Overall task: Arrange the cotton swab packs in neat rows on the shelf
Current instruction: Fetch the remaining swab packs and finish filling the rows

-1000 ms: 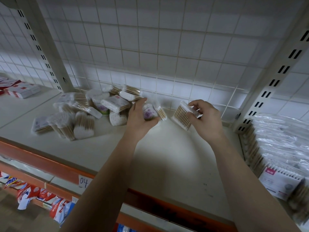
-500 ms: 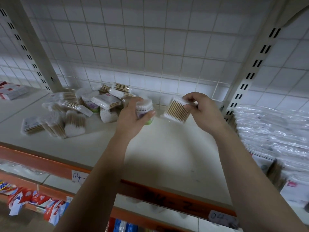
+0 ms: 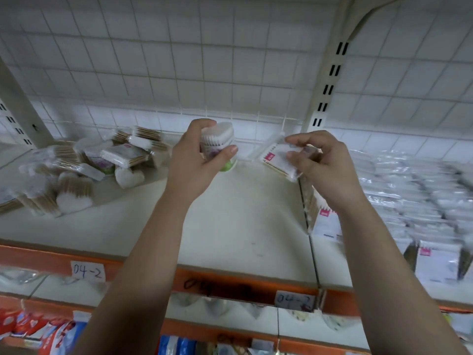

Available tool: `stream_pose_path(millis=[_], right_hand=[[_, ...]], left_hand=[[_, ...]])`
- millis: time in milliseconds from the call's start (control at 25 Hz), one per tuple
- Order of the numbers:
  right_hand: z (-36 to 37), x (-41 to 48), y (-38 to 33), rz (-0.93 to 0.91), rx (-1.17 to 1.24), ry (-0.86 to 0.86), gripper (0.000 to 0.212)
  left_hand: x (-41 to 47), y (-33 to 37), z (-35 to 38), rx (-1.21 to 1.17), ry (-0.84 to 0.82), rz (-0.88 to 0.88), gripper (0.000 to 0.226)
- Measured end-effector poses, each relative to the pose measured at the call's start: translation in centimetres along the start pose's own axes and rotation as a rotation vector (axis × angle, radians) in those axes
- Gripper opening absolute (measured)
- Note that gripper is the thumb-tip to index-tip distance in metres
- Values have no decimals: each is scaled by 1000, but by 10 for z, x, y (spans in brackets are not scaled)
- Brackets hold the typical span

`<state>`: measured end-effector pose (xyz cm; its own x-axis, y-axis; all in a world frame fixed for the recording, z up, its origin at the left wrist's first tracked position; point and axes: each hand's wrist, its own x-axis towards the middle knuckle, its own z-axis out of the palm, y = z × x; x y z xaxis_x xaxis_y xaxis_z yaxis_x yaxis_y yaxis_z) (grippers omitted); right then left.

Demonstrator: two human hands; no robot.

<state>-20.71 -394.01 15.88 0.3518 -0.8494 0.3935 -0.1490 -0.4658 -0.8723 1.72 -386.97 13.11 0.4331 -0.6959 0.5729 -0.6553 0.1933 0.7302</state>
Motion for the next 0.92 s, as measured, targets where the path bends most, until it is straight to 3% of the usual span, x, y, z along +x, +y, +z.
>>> stream_pose_path(millis=[160,360,440,600,920], right_hand=[[-40,-13,2,115,90,50,49],[-86,-31,-3,123,117,-12,66],[-100,-38,-3,119,112,-35,59],[-120,-46,4,85,87,-72,25],[-110,-51,19,-19,-128,-197,33]], left_hand=[[-9,30,30,-42,-83,13,50],[-21,62,63,-54,-164,25,49],[-25,71,71,-52,-180,26,49],[-35,82,82,-38,-196,0,49],[-43,89,83,-20,-176,-26,47]])
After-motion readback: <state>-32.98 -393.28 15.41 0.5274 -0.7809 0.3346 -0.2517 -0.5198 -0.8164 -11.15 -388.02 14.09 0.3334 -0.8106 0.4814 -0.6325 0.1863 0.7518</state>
